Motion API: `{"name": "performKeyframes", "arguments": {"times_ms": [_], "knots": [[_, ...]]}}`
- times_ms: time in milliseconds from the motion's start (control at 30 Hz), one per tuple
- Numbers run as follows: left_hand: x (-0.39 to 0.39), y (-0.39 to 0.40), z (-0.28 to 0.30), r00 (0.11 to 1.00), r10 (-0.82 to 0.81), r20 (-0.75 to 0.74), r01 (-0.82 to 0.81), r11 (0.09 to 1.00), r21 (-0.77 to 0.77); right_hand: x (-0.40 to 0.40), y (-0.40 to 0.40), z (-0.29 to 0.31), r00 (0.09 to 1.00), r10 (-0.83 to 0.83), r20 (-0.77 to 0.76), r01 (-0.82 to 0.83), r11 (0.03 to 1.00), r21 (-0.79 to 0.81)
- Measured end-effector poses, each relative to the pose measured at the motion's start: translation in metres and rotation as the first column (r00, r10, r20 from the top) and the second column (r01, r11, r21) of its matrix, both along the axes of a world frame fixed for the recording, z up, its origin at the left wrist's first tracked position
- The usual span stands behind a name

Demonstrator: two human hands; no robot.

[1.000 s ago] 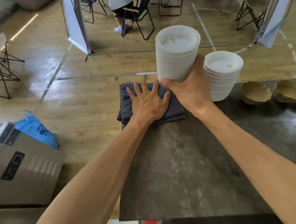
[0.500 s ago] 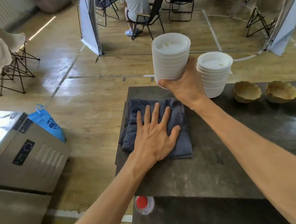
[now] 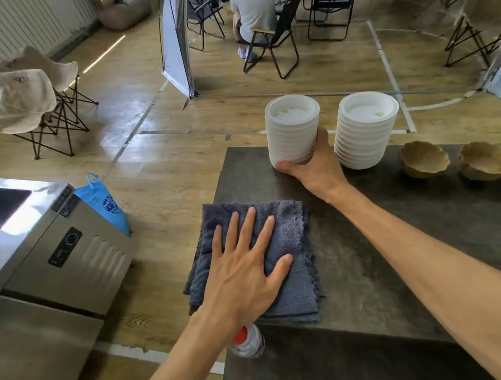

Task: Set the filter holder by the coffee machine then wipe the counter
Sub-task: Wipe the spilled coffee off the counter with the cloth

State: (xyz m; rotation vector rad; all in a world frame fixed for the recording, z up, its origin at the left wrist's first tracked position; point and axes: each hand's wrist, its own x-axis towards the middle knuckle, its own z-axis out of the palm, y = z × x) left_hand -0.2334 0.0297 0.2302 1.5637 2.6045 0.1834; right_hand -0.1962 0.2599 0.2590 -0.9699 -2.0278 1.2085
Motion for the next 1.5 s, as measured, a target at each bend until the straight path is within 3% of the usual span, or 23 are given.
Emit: {"name": "performKeyframes", "arguments": {"times_ms": [133,200,267,333,400,533,700,867,1033,1200,1500], "knots": [[-0.012,-0.008,0.006,0.993,-0.06,0.106,0.056,0.998,0.043,0.03,-0.026,0.007,0.988,-0.017,0.152,0.029,0.996,-0.08],[-0.025,-0.015,0.006,0.997,-0.06,0.044,0.057,0.996,0.062,0.057,-0.059,0.005,0.981,-0.065,0.183,0.055,0.997,0.06],[-0.032,-0.019,0.001,0.998,-0.037,-0.058,0.04,0.998,0.052,0.075,-0.098,0.002,0.965,0.025,0.263,-0.088,0.968,0.233],[-0.037,-0.013,-0.003,0.998,-0.039,-0.044,0.041,0.998,0.039,0.072,-0.125,-0.011,0.866,0.141,0.48,-0.3,0.915,0.271],[-0.043,0.008,-0.006,0.998,-0.053,-0.025,0.054,0.999,0.01,0.055,-0.131,-0.024,0.78,0.065,0.622,-0.34,0.879,0.334],[-0.062,0.061,-0.006,0.997,-0.065,-0.036,0.066,0.997,0.042,0.023,-0.102,-0.026,0.742,-0.073,0.667,-0.228,0.908,0.353],[-0.062,0.056,-0.012,0.989,-0.144,-0.031,0.146,0.986,0.076,0.041,-0.097,-0.026,0.745,-0.071,0.663,-0.249,0.892,0.376],[-0.036,0.056,-0.006,0.993,-0.113,-0.041,0.114,0.993,0.031,0.065,-0.085,-0.026,0.718,-0.046,0.695,-0.306,0.876,0.373],[0.017,0.074,-0.005,0.997,-0.068,-0.034,0.068,0.998,0.013,0.117,-0.059,-0.025,0.725,0.002,0.689,-0.354,0.858,0.371],[0.123,0.119,-0.003,0.995,-0.095,-0.039,0.096,0.995,0.032,0.221,-0.015,-0.024,0.713,-0.02,0.701,-0.351,0.855,0.382],[0.356,0.271,-0.001,0.899,-0.432,0.076,0.427,0.901,0.075,0.472,0.091,-0.018,0.57,-0.277,0.774,-0.071,0.921,0.383]]}}
